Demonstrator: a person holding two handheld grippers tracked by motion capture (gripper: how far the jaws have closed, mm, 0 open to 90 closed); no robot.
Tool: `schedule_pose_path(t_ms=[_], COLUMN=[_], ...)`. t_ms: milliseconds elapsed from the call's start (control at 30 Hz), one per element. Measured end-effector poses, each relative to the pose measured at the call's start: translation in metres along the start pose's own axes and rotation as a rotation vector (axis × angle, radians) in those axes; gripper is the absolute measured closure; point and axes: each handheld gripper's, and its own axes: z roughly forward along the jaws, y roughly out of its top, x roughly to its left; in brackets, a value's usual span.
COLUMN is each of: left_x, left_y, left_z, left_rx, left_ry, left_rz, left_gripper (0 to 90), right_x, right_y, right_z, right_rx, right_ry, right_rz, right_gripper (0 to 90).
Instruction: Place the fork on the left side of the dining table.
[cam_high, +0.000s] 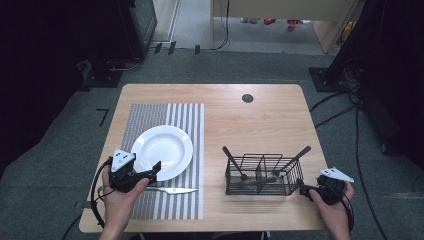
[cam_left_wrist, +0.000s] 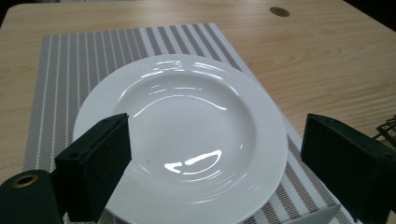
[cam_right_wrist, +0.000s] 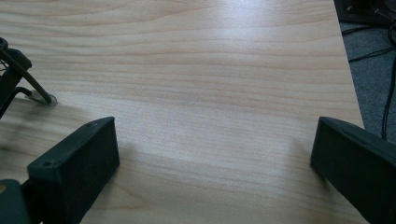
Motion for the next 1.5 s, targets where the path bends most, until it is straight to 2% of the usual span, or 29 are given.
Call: schedule_pose_path(t_ms=[400, 800, 1067, 1300, 1500], left_x=[-0.031, -0.056, -0.083, -0.097, -0.106], left_y=[0.014, 0.025, 0.034, 0.039, 0.042], left_z=[0.010, 0.020, 0.029, 0.037, 0.044], left_rx=[-0.002, -0.009, -0.012, -0.004, 0.002], left_ry=[-0.074, -0.139, -0.205, -0.236, -0.281], left_rz=[0.045, 0.051, 0.081, 0.099, 0.100], left_gripper=[9.1, 9.2, 9.2, 9.4, 10.0], right_x=[0.000, 0.000, 0.000, 0.000, 0.000], right_y=[0.000, 0.000, 0.000, 0.000, 0.000], right_z=[0.000, 0.000, 0.000, 0.000, 0.000], right_rx=[0.000, 0.000, 0.000, 0.000, 0.000], right_ry=[0.000, 0.000, 0.000, 0.000, 0.000], right_rz=[0.001, 0.001, 0.001, 0.000, 0.000], right_gripper=[0.8, 0.8, 0.8, 0.8, 0.8])
